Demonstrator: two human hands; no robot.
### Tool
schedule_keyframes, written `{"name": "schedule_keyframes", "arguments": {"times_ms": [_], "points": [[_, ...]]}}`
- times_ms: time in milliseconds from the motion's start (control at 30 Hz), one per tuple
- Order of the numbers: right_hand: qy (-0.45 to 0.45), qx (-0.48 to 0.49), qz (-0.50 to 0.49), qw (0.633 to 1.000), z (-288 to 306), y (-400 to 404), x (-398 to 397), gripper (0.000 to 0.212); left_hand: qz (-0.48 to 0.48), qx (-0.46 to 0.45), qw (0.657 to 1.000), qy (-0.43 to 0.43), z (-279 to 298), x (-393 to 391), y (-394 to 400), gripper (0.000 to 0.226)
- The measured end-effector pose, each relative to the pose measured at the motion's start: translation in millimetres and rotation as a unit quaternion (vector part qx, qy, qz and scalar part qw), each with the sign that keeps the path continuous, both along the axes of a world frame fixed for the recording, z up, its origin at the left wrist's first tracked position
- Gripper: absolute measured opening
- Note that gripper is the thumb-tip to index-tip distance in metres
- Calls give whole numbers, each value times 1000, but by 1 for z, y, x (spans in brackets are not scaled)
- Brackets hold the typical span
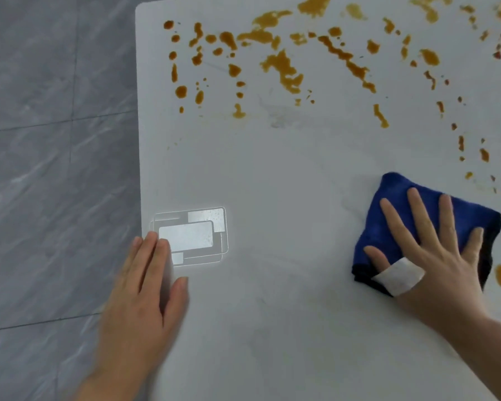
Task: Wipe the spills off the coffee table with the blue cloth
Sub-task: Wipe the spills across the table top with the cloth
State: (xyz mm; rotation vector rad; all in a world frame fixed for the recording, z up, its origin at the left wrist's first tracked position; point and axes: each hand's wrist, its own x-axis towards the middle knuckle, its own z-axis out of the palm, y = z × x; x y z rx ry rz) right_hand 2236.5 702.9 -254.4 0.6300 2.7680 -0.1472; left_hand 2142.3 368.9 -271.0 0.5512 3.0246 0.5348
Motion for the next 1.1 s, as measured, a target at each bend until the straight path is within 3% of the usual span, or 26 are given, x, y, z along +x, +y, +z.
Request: {"name": "schedule_keyframes", "arguments": {"times_ms": [167,300,500,667,1100], "points": [[4,2,14,1000,3,-5,-4,74,-7,-18,1000,-17,11,-3,3,77],[-9,11,22,1000,7,-7,-7,72,-24,23,999,-15,20,-18,3,74],[-19,13,31,999,14,-11,-14,74,29,61,998,-20,26,-90,25,62],[-19,7,54,998,14,-19,-30,71,24,16,999,-25,18,-137,54,73],[26,-23,211,977,-1,-53,-128,68,58,16,997,-44,3,-152,62,77]]}}
